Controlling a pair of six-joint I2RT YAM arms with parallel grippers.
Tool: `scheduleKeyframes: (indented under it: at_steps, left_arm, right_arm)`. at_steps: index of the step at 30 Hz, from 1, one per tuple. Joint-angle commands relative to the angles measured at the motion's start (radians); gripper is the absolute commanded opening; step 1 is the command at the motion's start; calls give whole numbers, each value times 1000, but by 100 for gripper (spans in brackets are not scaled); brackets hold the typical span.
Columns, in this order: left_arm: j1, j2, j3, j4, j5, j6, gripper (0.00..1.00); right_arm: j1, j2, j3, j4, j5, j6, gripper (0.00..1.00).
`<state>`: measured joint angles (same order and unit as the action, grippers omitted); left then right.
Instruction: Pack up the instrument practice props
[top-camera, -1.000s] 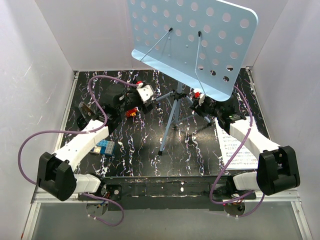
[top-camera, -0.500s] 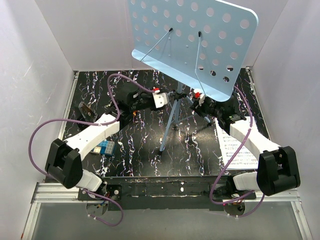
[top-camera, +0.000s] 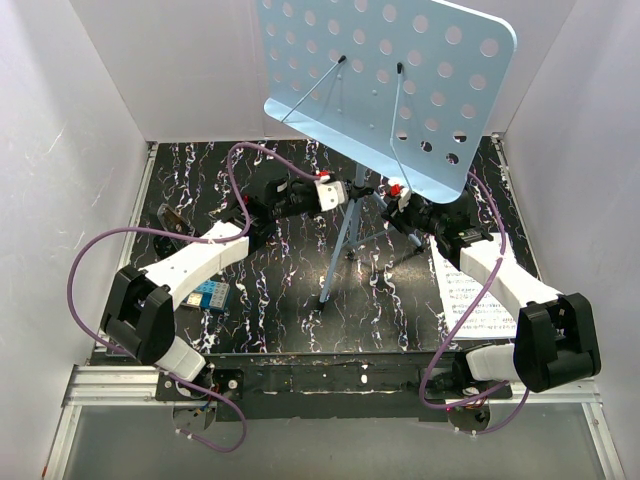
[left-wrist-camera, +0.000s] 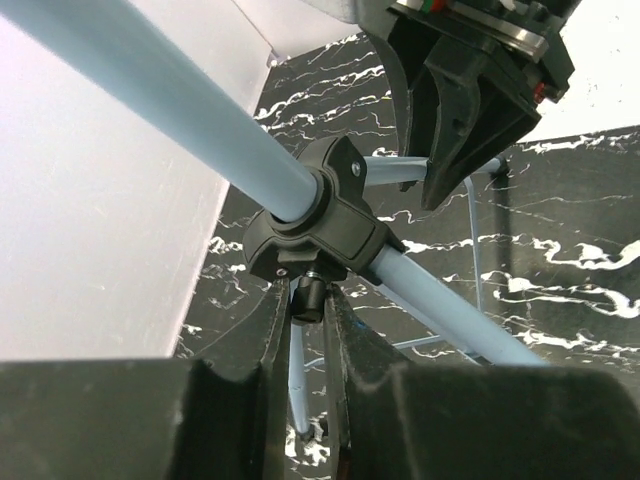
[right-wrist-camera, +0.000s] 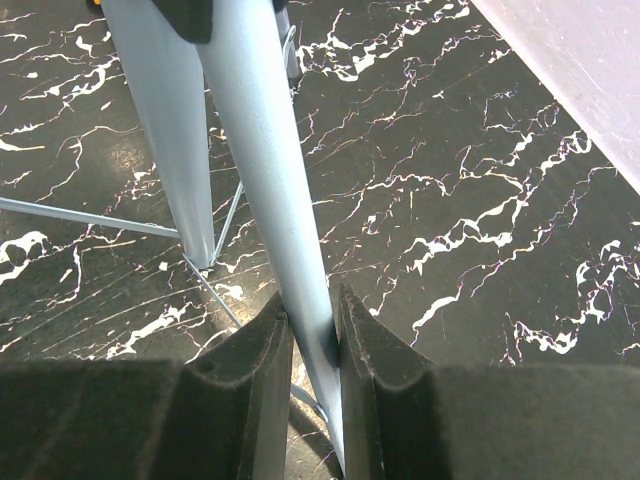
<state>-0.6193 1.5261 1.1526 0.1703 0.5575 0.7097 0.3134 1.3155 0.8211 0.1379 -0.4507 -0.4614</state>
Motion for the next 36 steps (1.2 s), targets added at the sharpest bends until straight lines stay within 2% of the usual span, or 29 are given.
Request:
scheduleKeyframes:
  at_steps: [1,7,10,13,21,25,28,30,31,32,36]
  left_arm:
    - [-7,-11,50,-8,-80,-149,0]
    - [38,-7,122,-118,-1,-753,0]
    - [41,-32,88,-100,42,-919,0]
    - [50,-46,39,-37,56,-1010,0]
    - [53,5,65,133,-149,-1358,0]
    - [52,42,70,163,-313,-1530,0]
    - [75,69,87,74,-433,-1761,0]
    - [102,91,114,-108,-505,-2089,0]
    - [118,101,136,-233,-492,-2277,0]
    - [125,120,160,-300,-473,-2366,0]
    - [125,149,188,-389,-380,-2588,1]
  right_arm:
    - [-5,7,-30,-173,-54,124,1]
    - [-5,10,-25,-188,-56,124,1]
    - [-8,10,-16,-222,-57,121,1]
    - [-8,14,3,-265,-63,119,1]
    - [-14,76,96,-409,-65,104,1]
    - [-17,119,153,-480,-62,89,1]
    - [-23,146,185,-495,-54,89,1]
    - [-25,160,199,-497,-51,89,1]
    - [-23,163,207,-498,-48,89,1]
    - [-25,169,213,-500,-46,87,1]
    - [-28,179,224,-503,-45,79,1]
